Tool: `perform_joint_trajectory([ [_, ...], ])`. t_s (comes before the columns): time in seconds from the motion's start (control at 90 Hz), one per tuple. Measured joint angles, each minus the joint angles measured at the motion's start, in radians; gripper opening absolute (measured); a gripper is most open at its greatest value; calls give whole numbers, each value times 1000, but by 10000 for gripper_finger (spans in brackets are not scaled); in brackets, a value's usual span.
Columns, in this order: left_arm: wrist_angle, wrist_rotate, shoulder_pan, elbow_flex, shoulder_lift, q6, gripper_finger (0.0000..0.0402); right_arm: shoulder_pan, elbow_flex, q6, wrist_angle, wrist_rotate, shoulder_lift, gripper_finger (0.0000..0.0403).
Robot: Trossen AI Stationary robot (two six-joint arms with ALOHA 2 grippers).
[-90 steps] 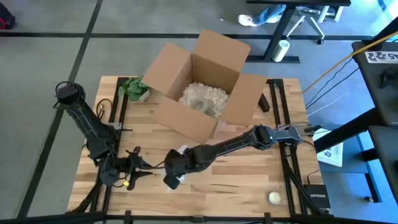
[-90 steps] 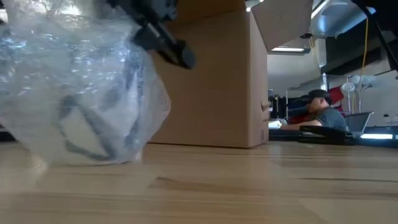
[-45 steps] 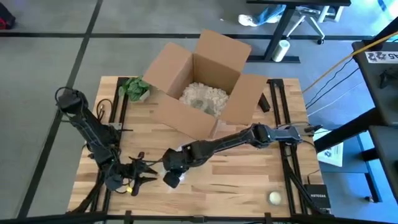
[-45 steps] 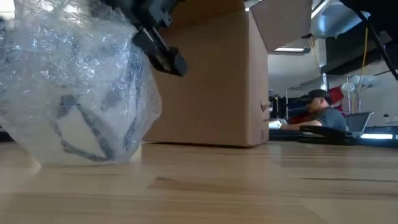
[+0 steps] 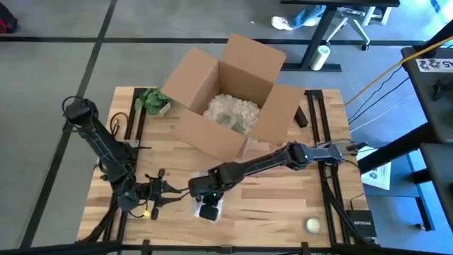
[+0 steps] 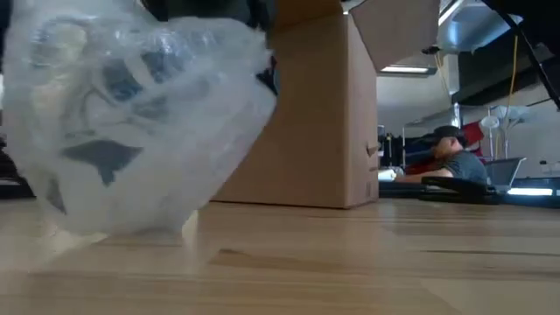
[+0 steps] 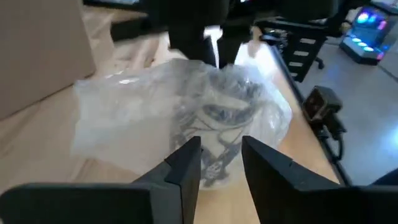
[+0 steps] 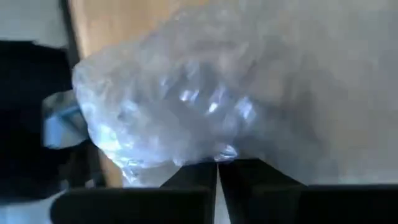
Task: Wrap mug
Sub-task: Wrap the blue mug with the bubble wrap
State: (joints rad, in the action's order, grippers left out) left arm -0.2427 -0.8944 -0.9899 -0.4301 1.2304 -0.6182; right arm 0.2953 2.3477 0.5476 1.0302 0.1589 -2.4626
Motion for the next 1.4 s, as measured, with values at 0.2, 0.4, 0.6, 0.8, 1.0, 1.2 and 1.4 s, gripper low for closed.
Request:
perform_joint_trajectory([
  [0.2, 61, 96, 34, 0, 2, -86, 100, -2, 4, -2, -40, -27, 21, 0],
  [0.4, 166, 201, 59, 0, 2, -188, 100, -1, 4, -3, -87, -29, 21, 0],
  [0.6, 182, 212, 62, 0, 10, -193, 100, -1, 5, -4, -128, -28, 21, 0],
  [0.8, 160, 266, 93, 0, 113, -234, 100, -1, 5, -3, -157, -28, 21, 0],
  [1.0, -41, 290, 133, 0, 231, -154, 100, -1, 7, -3, -139, -36, 22, 0],
  [1.2, -238, 353, 194, 0, 332, -66, 100, 0, 7, 2, -86, -37, 23, 0],
  [1.4, -407, 399, 261, 1, 400, 25, 100, 7, 7, 5, -20, -46, 24, 0],
])
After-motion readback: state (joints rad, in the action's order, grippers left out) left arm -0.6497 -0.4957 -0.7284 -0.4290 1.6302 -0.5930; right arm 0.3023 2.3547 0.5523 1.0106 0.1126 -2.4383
